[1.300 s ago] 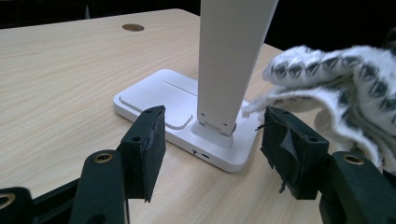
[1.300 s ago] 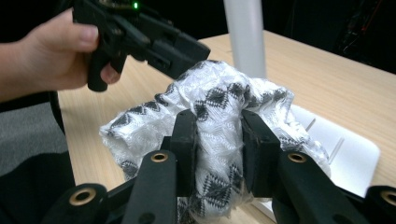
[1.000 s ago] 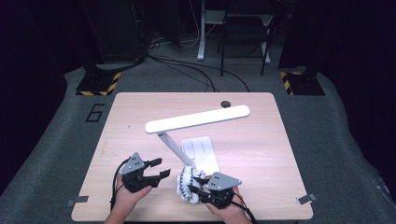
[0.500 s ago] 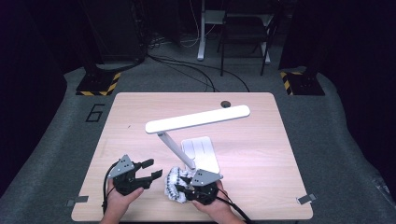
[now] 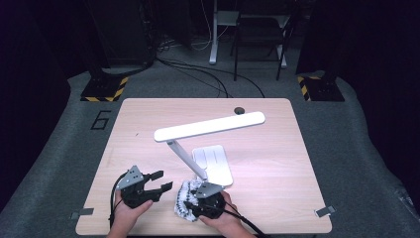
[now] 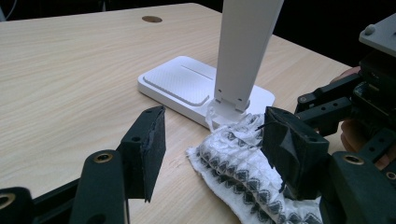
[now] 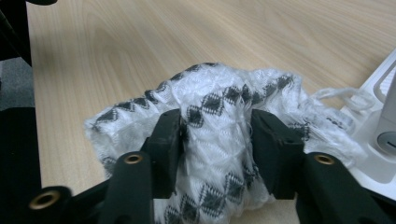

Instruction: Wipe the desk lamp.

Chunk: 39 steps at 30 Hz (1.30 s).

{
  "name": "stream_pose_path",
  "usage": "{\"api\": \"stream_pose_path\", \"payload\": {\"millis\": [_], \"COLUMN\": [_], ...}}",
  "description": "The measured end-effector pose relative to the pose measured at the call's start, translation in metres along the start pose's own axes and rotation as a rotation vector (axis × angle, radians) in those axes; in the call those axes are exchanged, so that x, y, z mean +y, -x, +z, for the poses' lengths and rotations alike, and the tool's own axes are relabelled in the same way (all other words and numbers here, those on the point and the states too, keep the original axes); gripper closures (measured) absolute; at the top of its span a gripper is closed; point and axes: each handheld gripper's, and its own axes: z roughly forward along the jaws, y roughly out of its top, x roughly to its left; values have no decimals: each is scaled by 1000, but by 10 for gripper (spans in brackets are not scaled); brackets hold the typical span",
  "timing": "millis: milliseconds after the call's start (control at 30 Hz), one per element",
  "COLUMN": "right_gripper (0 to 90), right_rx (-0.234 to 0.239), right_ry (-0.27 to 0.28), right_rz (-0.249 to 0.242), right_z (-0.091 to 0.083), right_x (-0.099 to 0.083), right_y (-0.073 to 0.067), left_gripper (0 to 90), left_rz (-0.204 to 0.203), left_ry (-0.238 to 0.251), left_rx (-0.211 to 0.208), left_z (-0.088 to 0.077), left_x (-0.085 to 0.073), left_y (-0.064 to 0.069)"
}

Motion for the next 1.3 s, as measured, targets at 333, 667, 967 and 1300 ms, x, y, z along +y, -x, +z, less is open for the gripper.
{"api": "stream_pose_path", "payload": {"millis": [333,667,967,1300], "right_gripper": [420,423,424,425], "right_rx": [3,-53,-95,-108], "right_ry": [85,164,157,171], "right_rz": [26,83,126,169], "right_z": [-24,-63,-81,-83], "right_x": [6,1,-14,-21], "right_y": [8,30,50,55], "left_gripper": [386,363,383,397], "left_rz": [37,72,130,155], "left_ry": [-16,-54,-116,-168], "left_rx": [-41,-134,-201,-242], "left_z": [6,17,32,45], "left_x": [0,-2,-7,-14], "left_y": [8,21,35,44]}}
